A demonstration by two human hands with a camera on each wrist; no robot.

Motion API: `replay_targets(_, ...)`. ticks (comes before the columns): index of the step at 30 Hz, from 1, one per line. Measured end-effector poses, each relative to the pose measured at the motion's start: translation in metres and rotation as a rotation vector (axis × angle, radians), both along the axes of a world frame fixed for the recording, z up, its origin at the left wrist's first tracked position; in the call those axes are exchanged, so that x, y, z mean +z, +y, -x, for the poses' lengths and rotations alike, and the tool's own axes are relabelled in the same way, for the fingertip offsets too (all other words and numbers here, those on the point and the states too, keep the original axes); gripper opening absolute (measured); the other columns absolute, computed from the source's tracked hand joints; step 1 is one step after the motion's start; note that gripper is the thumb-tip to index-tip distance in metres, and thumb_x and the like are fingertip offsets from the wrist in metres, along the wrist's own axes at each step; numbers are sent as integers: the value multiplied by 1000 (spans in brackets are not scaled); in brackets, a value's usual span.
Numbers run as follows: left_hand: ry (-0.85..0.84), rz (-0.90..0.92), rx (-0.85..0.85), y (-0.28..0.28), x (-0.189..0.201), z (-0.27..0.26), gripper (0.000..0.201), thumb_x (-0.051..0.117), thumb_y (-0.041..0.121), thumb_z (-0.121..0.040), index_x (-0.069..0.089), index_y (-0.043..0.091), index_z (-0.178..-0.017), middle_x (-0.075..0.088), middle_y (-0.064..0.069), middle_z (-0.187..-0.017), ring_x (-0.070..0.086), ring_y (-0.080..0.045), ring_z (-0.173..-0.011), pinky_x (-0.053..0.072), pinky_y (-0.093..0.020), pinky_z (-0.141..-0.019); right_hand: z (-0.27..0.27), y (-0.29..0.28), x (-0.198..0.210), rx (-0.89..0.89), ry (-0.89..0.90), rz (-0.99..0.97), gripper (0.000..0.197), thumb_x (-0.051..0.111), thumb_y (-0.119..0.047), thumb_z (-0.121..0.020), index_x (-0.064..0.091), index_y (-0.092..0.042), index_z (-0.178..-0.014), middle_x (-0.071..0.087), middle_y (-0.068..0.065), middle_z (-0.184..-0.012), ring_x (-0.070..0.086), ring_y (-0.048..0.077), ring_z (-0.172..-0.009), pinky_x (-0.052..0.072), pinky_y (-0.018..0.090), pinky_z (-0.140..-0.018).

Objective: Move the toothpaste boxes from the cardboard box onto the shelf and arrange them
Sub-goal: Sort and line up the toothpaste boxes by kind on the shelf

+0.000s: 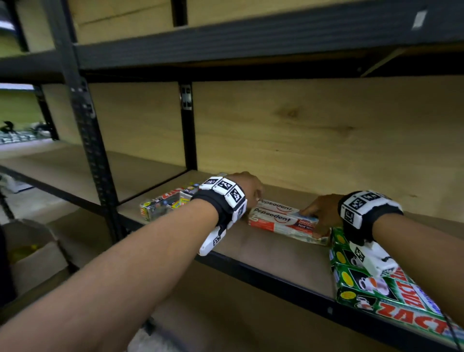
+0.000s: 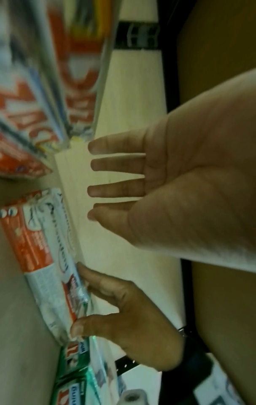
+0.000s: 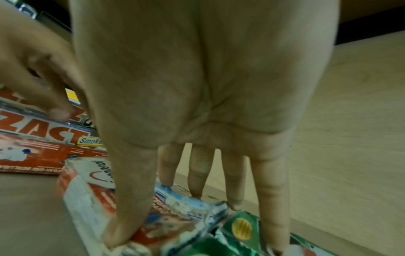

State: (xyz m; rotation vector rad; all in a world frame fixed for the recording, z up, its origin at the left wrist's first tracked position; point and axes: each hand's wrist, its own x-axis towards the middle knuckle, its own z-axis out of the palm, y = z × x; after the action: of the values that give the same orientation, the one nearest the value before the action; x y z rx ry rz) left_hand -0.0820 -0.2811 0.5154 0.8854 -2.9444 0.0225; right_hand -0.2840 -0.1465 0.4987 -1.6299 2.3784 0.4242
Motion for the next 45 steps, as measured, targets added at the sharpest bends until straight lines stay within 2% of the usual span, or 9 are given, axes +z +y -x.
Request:
replay_targets(7,72,49,252,-22,34,-98,43,61,52,-78,67,29,-113,66,-1,-116,63,-26,-103,54,-35,-90,-62,-10,22,0,3,155,52,70,-38,-89,55,-27,-137,52,-2,-142,53,21,-126,40,23,-93)
replay_targets(12,143,-66,303,-29,20,-128,51,66,53,-82,63,30,-127,60,5,-132,59,-18,-112,43,-21,-85,-126,-25,31,141,-41,245,41,67,-38,-89,62,-33,-128,57,-6,-135,55,17,-119,41,23,-88)
replay_targets(16,303,-192,325,-27,16,-132,44,75,45,-79,68,32,-120,60,6,-131,55,-11,-92,43,-19,-78,-163,-37,30,174,-143,306,34,65,-29,-89,65,-35,-123,63,-9,-120,59,13,-100,49,25,-83)
replay_targets(20,432,-198,359,-28,18,-137,39,76,39,-80,71,29,-117,66,7,-105,52,-3,-61,42,-14,-57,-184,-47,28,124,-255,406,27,57,-21,-95,68,-26,-119,65,-7,-92,60,13,-77,52,24,-69)
replay_targets(25,437,-96,422,-40,27,-161,47,74,42,-79,66,33,-124,68,5,-120,66,-15,-87,53,-21,-71,-205,-62,30,36,-340,459,31,57,-31,-96,63,-20,-124,62,4,-121,64,25,-99,56,37,-87)
replay_targets(30,361,-66,514,-54,21,-189,45,68,42,-85,60,39,-130,63,2,-128,64,-17,-90,51,-21,-72,-221,-82,25,2,-297,417,59,56,-56,-91,52,-20,-138,57,5,-135,58,25,-115,47,28,-83)
replay_targets(38,324,-102,543,-72,-16,-204,42,66,38,-88,60,36,-130,62,-3,-128,64,-22,-98,52,-27,-77,-231,-105,11,-43,-364,309,72,70,-68,-72,61,-22,-126,61,-1,-128,60,23,-116,49,35,-99)
replay_targets(41,338,-118,572,-79,-25,-203,42,64,39,-88,59,37,-130,61,-3,-129,64,-23,-97,49,-25,-73,-226,-122,10,-77,-415,211,59,73,-56,-58,69,-19,-104,69,6,-115,68,24,-100,56,39,-92)
replay_targets(45,354,-140,587,-87,-27,-202,40,61,42,-90,59,37,-130,62,-6,-126,66,-23,-89,56,-29,-73,-232,-114,23,-47,-332,33,15,51,-16,-94,62,-8,-90,60,9,-95,59,19,-84,49,24,-78)
